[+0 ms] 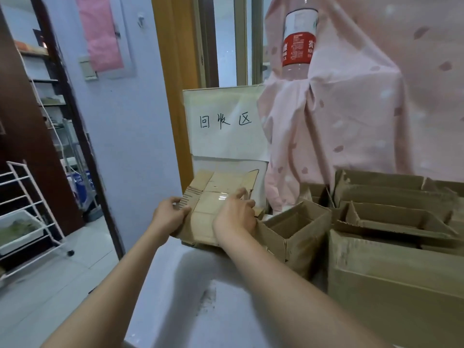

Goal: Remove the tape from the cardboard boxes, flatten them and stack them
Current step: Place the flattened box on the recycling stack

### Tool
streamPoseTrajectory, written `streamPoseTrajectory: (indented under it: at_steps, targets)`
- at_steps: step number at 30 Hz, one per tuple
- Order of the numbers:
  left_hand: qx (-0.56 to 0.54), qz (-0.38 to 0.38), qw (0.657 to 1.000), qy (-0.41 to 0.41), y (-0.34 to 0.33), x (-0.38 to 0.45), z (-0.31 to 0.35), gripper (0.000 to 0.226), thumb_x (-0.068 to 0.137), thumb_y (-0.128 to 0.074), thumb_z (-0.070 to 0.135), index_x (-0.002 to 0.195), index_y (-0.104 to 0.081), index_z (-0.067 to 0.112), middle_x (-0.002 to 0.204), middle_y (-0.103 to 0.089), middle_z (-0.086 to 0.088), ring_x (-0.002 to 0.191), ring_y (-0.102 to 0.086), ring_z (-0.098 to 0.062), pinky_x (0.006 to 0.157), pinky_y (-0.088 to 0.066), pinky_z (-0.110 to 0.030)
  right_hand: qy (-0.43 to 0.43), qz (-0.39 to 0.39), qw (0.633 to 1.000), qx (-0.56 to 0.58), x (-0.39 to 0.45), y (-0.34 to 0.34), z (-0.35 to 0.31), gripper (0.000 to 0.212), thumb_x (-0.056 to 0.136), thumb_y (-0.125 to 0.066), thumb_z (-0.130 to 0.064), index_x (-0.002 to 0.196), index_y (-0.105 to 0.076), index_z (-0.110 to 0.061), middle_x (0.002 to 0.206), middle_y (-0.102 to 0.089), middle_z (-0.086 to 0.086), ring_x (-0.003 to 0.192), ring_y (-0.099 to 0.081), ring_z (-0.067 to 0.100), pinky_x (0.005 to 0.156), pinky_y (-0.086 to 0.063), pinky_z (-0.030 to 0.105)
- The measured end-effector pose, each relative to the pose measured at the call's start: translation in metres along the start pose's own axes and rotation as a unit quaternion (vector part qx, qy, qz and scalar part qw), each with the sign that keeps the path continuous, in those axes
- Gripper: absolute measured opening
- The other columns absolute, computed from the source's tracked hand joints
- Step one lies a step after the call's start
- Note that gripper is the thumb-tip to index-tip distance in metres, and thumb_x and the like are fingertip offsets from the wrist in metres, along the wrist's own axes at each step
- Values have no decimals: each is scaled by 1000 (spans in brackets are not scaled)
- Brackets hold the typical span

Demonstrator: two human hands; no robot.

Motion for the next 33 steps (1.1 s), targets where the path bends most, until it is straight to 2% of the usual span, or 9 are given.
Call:
streamPoseTrajectory:
  at_steps: [6,10,14,18,21,27,28,31,33]
  targets:
    - [-13,-59,998,22,-33,5,-17,34,88,-72,30,119,-65,19,107,-70,-6,99,-66,-26,87,-56,-43,-38,-52,992,-113,13,-2,24,80,93,-55,-10,154,-5,4,142,-32,28,129,-43,39,109,-33,54]
    - [-9,-84,996,16,-47,-6,-11,36,88,-72,31,120,-63,18,108,-69,-8,98,-66,-27,75,-55,-36,-62,-96,981,-158,10,3,51,76,96,-53,-10,151,-6,12,144,-32,28,132,-38,36,108,-38,43]
    - [39,-90,995,1,-65,-18,-3,44,91,-68,28,131,-56,15,121,-64,-10,110,-60,-29,91,-52,-40,-72,-116,966,-219,8,3,63,67,99,-52,-16,150,-18,9,145,-31,25,132,-35,35,111,-36,40]
    - [86,-73,994,-11,-67,-14,7,38,94,-64,23,129,-59,10,123,-64,-12,111,-58,-28,91,-47,-34,-137,-95,977,-131,21,-15,64,57,101,-40,-13,152,-21,1,147,-26,22,134,-34,36,112,-35,43]
    - [110,-62,992,-14,-57,3,4,28,97,-59,23,121,-65,11,113,-67,-8,101,-59,-23,85,-47,-33,-109,-61,988,-88,36,-35,54,54,98,-44,-11,149,-32,1,143,-26,22,127,-38,34,105,-39,38]
    - [159,-59,985,-22,-49,33,-19,46,94,-58,15,140,-53,19,136,-56,-11,123,-53,-31,103,-45,-40,-84,-49,988,-118,58,-71,46,46,99,-39,-11,144,-45,-2,147,-25,23,129,-35,34,108,-35,37]
    - [175,-65,982,-30,-51,37,-23,45,94,-56,16,138,-54,19,134,-57,-10,123,-53,-31,102,-46,-39,-78,-47,986,-140,59,-75,45,47,100,-38,-12,145,-44,-3,151,-23,24,134,-31,37,113,-30,40]
    - [239,-74,966,-71,-63,45,-35,43,94,-52,21,137,-55,18,135,-58,-13,124,-52,-32,103,-44,-38,-13,-38,981,-190,70,-93,44,54,103,-26,-11,156,-23,-4,166,-3,18,153,-1,36,123,5,49]
    - [251,-83,957,-120,-73,44,-33,46,97,-50,22,143,-50,21,147,-45,-12,133,-44,-30,109,-36,-36,22,-38,983,-176,78,-104,44,59,101,-25,-9,158,-10,-5,167,2,11,154,6,27,123,12,47]
Point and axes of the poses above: each hand's wrist, its own x-axis towards the middle knuckle, its own y-axis out of the back of the hand, z = x × y, the point moved 5 cm from there along x, towards the middle knuckle
